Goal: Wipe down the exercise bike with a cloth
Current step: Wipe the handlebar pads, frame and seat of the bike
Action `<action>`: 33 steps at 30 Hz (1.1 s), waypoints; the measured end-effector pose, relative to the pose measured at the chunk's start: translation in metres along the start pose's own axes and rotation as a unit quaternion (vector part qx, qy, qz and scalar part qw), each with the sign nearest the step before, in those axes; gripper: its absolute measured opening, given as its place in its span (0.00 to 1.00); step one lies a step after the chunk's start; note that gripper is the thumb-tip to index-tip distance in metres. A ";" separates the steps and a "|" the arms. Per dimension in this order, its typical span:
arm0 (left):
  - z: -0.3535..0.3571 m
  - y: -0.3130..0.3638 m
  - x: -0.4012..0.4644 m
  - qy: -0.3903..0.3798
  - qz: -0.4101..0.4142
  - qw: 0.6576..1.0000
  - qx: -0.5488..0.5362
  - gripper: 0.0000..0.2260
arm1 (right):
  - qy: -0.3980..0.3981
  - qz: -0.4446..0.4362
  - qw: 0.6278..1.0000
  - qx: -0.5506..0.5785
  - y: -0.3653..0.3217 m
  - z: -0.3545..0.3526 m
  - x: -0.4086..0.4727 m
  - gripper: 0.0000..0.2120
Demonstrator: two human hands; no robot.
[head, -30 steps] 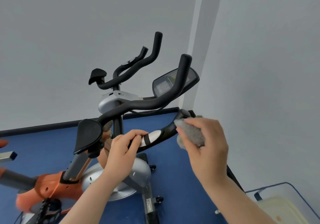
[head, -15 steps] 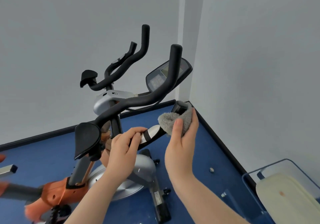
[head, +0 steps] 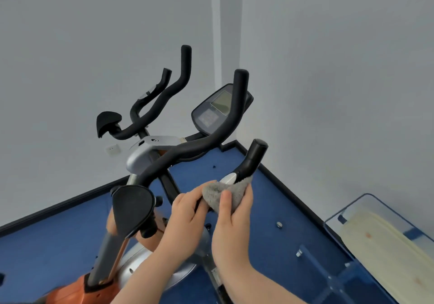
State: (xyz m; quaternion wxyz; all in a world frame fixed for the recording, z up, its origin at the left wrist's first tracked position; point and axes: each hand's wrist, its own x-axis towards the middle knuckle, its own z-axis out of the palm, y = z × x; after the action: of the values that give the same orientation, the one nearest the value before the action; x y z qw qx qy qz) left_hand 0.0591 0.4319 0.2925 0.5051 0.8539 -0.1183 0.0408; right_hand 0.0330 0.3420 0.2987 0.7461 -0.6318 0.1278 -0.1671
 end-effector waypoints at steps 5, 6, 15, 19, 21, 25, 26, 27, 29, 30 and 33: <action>-0.037 -0.002 -0.020 0.159 0.110 0.980 0.050 0.21 | 0.099 -0.081 0.992 -0.013 -0.009 -0.009 0.007 0.24; -0.048 -0.005 -0.019 0.174 0.127 0.974 0.065 0.19 | 0.115 -0.125 0.985 -0.034 -0.016 -0.012 0.011 0.25; -0.091 -0.063 -0.008 0.171 -0.069 0.977 0.107 0.20 | -0.080 -0.292 0.780 -0.548 0.012 0.032 -0.005 0.16; -0.089 -0.071 -0.010 0.163 -0.066 0.984 0.039 0.25 | -0.164 -0.303 0.704 -0.621 0.014 0.049 -0.013 0.18; -0.091 -0.075 -0.010 0.154 -0.055 0.986 0.028 0.24 | -0.154 -0.322 0.702 -0.616 0.010 0.041 -0.009 0.18; -0.090 -0.080 -0.011 0.154 -0.051 0.987 -0.003 0.25 | -0.217 -0.221 0.659 -0.686 -0.002 0.061 0.007 0.18; -0.089 -0.081 -0.011 0.155 -0.050 0.987 -0.005 0.25 | -0.229 -0.177 0.669 -0.685 -0.005 0.073 0.017 0.17; -0.089 -0.082 -0.011 0.155 -0.049 0.987 -0.005 0.26 | -0.240 -0.125 0.688 -0.673 -0.009 0.084 0.028 0.16; -0.088 -0.083 -0.011 0.158 -0.046 0.986 -0.007 0.26 | -0.266 -0.074 0.724 -0.633 -0.013 0.093 0.043 0.15; -0.088 -0.084 -0.011 0.159 -0.045 0.986 -0.010 0.26 | -0.280 -0.080 0.721 -0.628 -0.013 0.092 0.044 0.14; -0.086 -0.086 -0.011 0.159 -0.046 0.986 -0.018 0.26 | -0.301 -0.153 0.670 -0.662 -0.008 0.071 0.030 0.18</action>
State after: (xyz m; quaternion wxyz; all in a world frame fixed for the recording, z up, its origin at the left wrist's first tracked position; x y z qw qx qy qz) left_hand 0.0734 0.5484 0.2593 0.5337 0.8321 0.0017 0.1505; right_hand 0.0882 0.3920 0.3187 0.0944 -0.9865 -0.1249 0.0484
